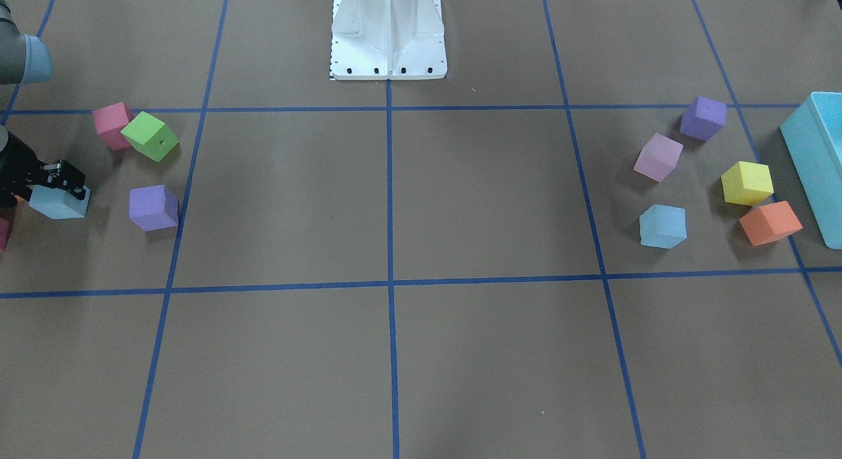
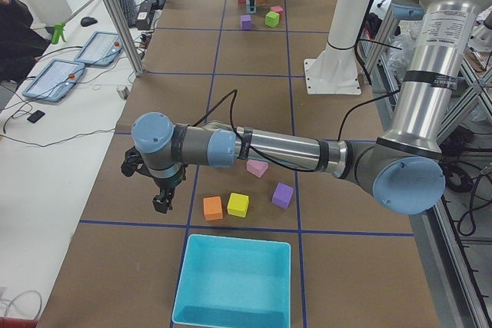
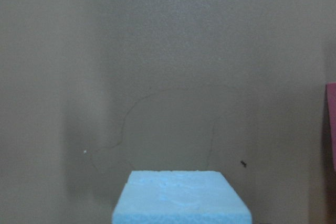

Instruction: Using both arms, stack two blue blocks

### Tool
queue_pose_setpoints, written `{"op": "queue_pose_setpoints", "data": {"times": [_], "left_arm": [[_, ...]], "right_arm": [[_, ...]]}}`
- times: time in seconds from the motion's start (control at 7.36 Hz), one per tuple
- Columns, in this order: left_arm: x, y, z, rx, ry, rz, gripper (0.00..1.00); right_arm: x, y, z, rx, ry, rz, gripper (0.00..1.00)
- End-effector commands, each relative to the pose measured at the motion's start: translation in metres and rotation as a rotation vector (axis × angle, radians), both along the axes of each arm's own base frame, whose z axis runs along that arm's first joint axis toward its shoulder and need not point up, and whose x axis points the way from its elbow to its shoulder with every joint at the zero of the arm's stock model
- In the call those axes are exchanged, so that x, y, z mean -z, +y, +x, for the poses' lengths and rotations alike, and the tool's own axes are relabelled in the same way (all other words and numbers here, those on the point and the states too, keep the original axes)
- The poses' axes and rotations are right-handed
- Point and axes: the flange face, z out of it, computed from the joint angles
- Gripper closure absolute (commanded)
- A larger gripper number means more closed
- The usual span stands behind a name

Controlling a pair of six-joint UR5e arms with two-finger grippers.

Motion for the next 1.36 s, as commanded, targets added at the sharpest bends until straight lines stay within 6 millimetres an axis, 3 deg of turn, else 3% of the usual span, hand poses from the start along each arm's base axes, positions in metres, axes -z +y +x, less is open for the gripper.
{"op": "queue_pose_setpoints", "data": {"times": [0.0, 0.41, 0.54, 0.68, 0.82, 0.95, 1.09, 1.22], "left_arm": [[0.000, 0.000, 0.000, 0.001, 0.000, -0.001, 0.02], [0.015, -0.007, 0.005, 0.053, 0.009, -0.042, 0.02], [0.023, -0.014, 0.021, 0.059, 0.014, -0.063, 0.02], [0.037, -0.024, 0.047, 0.070, 0.022, -0.073, 0.02], [0.044, -0.030, 0.085, 0.075, 0.036, -0.080, 0.02], [0.050, -0.032, 0.125, 0.088, 0.055, -0.099, 0.02], [0.057, -0.032, 0.162, 0.091, 0.071, -0.109, 0.02], [0.066, -0.030, 0.198, 0.088, 0.084, -0.123, 0.02]], "right_arm": [[0.004, -0.002, -0.001, 0.001, -0.006, 0.004, 0.43], [0.034, -0.005, -0.007, 0.027, -0.068, 0.006, 0.43], [0.060, -0.027, -0.005, 0.003, -0.076, -0.012, 0.43], [0.100, -0.038, -0.008, -0.003, -0.060, -0.038, 0.43], [0.150, -0.059, -0.003, -0.023, -0.050, -0.069, 0.43], [0.186, -0.076, 0.011, -0.039, -0.057, -0.098, 0.43], [0.220, -0.086, 0.004, -0.034, -0.057, -0.099, 0.43], [0.266, -0.100, -0.024, -0.016, -0.038, -0.096, 0.43]]}}
